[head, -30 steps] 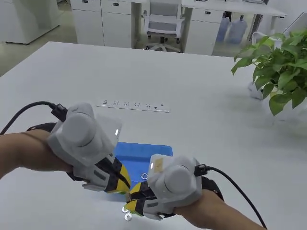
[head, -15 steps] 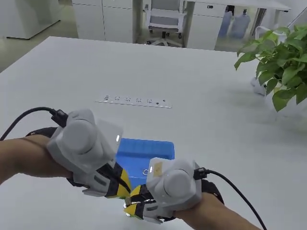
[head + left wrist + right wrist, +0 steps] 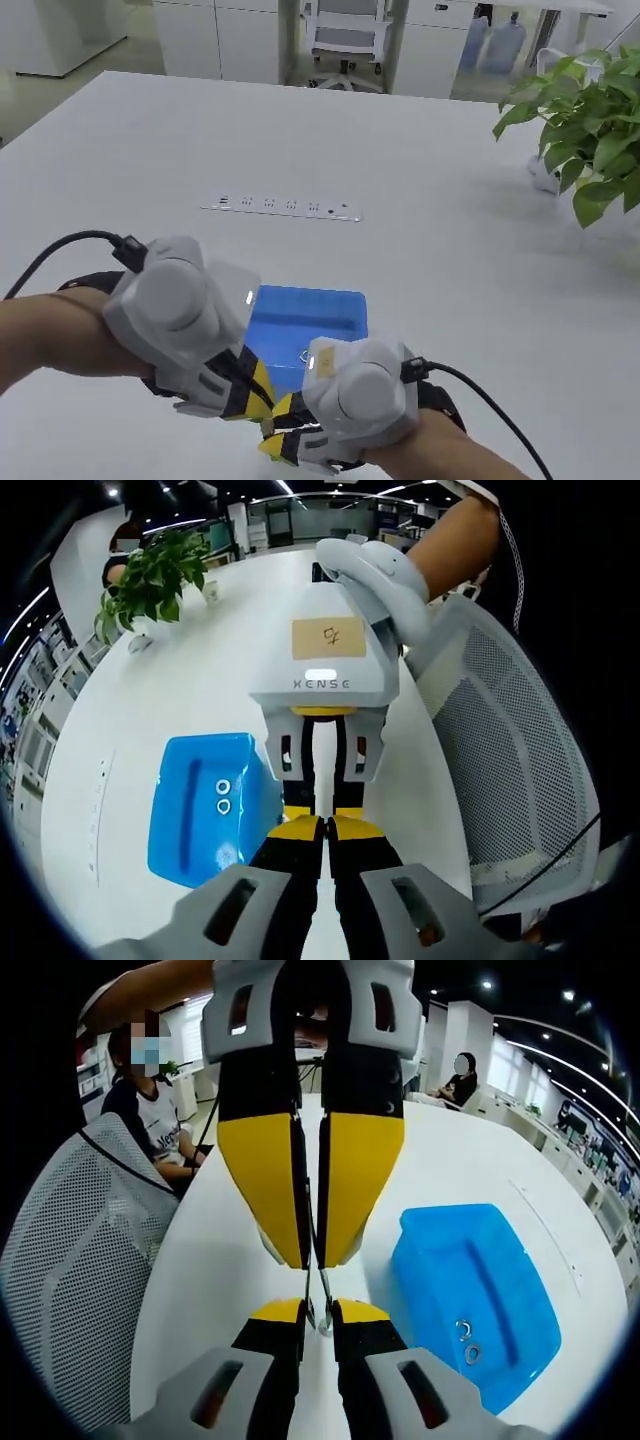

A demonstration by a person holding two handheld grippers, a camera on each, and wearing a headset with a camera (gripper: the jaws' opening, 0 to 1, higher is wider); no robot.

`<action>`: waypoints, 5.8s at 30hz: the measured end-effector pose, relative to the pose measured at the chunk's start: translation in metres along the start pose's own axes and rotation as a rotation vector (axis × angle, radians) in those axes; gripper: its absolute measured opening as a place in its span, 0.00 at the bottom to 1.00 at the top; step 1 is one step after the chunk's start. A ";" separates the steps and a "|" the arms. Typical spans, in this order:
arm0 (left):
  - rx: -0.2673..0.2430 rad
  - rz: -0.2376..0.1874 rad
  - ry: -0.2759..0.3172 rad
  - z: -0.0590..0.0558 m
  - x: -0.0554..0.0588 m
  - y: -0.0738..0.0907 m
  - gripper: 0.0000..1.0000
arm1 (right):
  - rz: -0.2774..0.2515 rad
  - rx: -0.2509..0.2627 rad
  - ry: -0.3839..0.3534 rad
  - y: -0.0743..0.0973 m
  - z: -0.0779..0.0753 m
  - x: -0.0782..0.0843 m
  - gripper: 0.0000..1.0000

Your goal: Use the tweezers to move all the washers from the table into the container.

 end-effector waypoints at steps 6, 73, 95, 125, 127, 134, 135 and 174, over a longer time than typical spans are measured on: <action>-0.002 -0.009 0.005 0.001 0.001 -0.001 0.06 | 0.002 0.003 0.002 -0.001 -0.001 0.001 0.14; -0.007 -0.034 -0.013 0.009 -0.032 0.022 0.06 | -0.029 0.020 -0.017 0.032 -0.008 -0.018 0.10; -0.040 -0.030 -0.053 0.031 -0.053 0.049 0.06 | -0.065 0.070 0.018 0.052 -0.035 -0.046 0.10; -0.070 -0.022 -0.077 0.082 -0.045 0.044 0.06 | -0.063 0.112 0.019 0.049 -0.089 -0.036 0.11; -0.072 -0.023 -0.076 0.085 -0.042 0.042 0.06 | -0.061 0.115 0.020 0.047 -0.092 -0.035 0.11; -0.081 -0.024 -0.064 0.093 -0.031 0.034 0.06 | -0.051 0.104 0.013 0.037 -0.100 -0.026 0.11; -0.081 -0.020 -0.064 0.093 -0.029 0.033 0.06 | -0.046 0.104 0.012 0.036 -0.101 -0.024 0.11; -0.066 -0.003 -0.013 0.104 -0.003 0.005 0.06 | 0.006 0.043 -0.017 0.008 -0.110 0.003 0.12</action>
Point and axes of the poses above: the centre of the closed fingertips' face, and the gripper's own axes: y roughly backward along the fingers, z roughly to its left, x roughly out of its underside, the point moved 4 cm from there along y, roughly backward along the fingers, and after that the axes turned 2 degrees about -z, right-handed, at the moved point
